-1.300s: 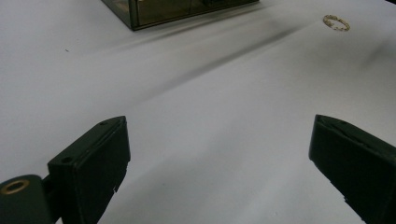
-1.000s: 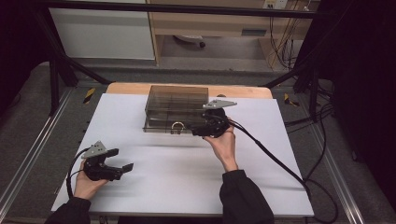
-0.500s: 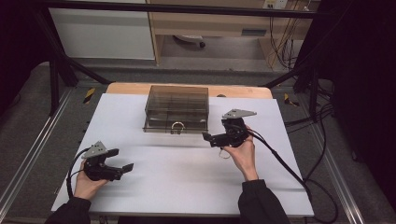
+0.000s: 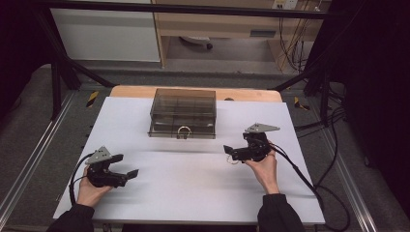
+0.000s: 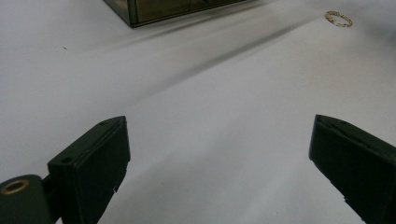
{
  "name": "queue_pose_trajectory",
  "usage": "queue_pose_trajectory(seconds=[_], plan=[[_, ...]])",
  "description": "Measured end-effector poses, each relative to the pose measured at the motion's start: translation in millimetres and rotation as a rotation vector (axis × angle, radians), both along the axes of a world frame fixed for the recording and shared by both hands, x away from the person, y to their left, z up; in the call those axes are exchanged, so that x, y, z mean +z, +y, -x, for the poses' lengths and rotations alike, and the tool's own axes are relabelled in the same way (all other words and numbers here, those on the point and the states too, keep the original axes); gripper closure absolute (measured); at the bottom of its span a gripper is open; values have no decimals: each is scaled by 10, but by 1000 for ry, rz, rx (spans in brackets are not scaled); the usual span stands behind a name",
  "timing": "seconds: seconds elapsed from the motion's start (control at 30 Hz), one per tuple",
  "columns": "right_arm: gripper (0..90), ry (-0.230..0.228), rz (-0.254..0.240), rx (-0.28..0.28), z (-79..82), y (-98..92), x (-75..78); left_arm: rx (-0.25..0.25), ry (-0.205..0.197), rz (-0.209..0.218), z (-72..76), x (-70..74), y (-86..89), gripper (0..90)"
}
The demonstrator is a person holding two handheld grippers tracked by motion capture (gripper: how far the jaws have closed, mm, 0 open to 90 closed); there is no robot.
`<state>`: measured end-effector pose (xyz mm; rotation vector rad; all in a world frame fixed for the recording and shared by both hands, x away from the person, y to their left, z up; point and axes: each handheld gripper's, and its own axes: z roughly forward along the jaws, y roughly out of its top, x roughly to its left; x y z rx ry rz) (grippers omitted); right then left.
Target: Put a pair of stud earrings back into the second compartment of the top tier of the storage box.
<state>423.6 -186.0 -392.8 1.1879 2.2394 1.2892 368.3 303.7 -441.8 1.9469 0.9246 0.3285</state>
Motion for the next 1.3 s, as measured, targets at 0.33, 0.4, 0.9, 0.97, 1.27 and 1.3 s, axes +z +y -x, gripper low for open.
queue_pose_trajectory(seconds=[0.33,0.4,0.9,0.97,1.27,1.3], plan=[[86,31,9,-9,-6,-114,-198,-1,0,-1,-2,-3,0,51],[122,44,20,-5,-13,-127,-261,-1,1,-1,-3,-4,0,51],[371,73,80,3,-55,-143,-498,-1,0,-4,-2,-4,-1,51],[413,71,85,4,-67,-140,-513,-1,0,-4,-1,-3,-1,51],[595,84,111,14,-107,-130,-560,0,-1,-1,0,-1,0,51],[614,84,117,16,-112,-129,-567,1,-1,0,0,-1,0,51]])
